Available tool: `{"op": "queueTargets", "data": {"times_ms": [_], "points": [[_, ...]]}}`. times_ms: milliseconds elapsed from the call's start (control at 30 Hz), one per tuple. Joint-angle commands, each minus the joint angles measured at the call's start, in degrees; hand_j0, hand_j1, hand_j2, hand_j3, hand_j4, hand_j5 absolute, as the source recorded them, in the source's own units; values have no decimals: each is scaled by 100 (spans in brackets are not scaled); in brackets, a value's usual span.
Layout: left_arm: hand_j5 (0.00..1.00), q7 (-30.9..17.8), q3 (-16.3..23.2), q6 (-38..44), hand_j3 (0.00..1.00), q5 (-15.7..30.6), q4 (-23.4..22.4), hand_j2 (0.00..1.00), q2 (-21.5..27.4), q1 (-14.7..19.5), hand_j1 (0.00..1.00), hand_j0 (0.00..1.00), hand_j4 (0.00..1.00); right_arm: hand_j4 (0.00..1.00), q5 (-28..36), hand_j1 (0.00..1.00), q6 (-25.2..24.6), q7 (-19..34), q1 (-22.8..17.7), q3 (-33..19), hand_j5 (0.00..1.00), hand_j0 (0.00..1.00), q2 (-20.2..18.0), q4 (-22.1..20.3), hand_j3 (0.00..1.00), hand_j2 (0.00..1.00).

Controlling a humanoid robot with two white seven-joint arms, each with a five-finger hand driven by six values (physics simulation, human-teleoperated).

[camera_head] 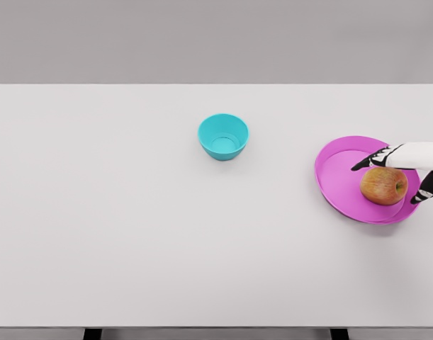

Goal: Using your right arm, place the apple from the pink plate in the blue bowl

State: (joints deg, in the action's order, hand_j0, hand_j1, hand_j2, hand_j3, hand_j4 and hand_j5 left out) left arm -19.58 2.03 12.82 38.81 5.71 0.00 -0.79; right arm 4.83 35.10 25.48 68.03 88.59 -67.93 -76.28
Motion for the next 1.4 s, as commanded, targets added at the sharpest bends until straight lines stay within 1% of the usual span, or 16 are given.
{"op": "queueTargets", "data": {"times_ms": [0, 233, 400, 667, 1367], "points": [[100, -2, -1, 1, 100, 4, 0, 100, 0, 0, 100, 100, 100, 100, 27, 100, -10, 10, 0, -8, 100, 100, 8, 69, 100, 100], [100, -2, -1, 10, 100, 4, 0, 100, 0, 0, 100, 100, 100, 100, 35, 100, -10, 1, 0, -17, 100, 100, 166, 86, 100, 100], [100, -2, -1, 1, 100, 4, 0, 100, 0, -9, 100, 100, 100, 100, 35, 100, -10, -8, 0, -17, 100, 100, 166, 166, 100, 100], [100, -2, -1, 1, 100, 4, 0, 100, 0, 0, 100, 100, 100, 100, 35, 100, -10, -17, -79, -17, 100, 100, 157, 157, 100, 100], [100, -2, -1, 1, 100, 4, 0, 100, 0, 0, 100, 100, 100, 100, 27, 100, -10, 1, -97, -8, 100, 100, 175, 210, 100, 100]]}}
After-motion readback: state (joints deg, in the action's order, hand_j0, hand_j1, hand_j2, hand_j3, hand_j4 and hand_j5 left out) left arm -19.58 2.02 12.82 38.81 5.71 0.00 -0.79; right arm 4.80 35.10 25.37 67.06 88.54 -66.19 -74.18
